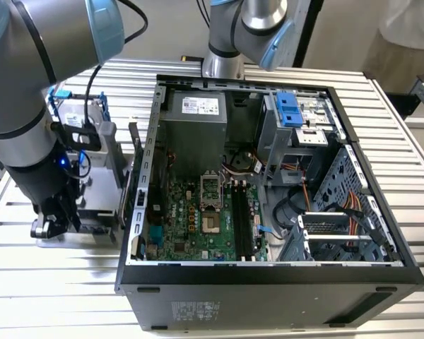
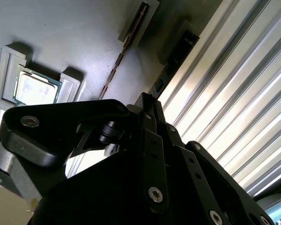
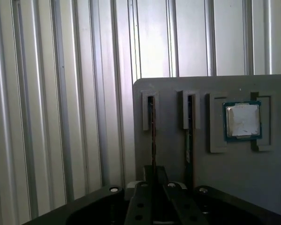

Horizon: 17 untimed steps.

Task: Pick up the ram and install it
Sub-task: 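Pick up the ram and move it above insertion slot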

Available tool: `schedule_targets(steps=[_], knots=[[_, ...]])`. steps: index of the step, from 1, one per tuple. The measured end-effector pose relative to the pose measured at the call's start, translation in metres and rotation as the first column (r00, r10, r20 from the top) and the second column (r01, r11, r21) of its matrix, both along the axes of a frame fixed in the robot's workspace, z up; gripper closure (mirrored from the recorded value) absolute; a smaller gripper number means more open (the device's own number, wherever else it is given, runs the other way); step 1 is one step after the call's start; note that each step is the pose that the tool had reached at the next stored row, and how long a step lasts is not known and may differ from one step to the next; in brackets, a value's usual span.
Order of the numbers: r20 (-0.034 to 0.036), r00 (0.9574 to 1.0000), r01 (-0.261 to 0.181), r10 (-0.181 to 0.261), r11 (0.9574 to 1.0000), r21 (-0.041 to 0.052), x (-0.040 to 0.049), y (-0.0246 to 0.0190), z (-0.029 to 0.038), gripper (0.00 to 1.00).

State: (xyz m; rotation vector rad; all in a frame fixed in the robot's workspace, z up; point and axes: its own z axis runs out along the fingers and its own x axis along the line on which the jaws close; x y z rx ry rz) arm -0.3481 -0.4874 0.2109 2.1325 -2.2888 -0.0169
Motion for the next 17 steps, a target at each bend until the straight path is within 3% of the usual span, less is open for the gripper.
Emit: schedule_targets(steps=[17], knots=[[0.0,1.0,0.0,0.0,1.0,0.0,0.0,0.0,0.0101,1.0]])
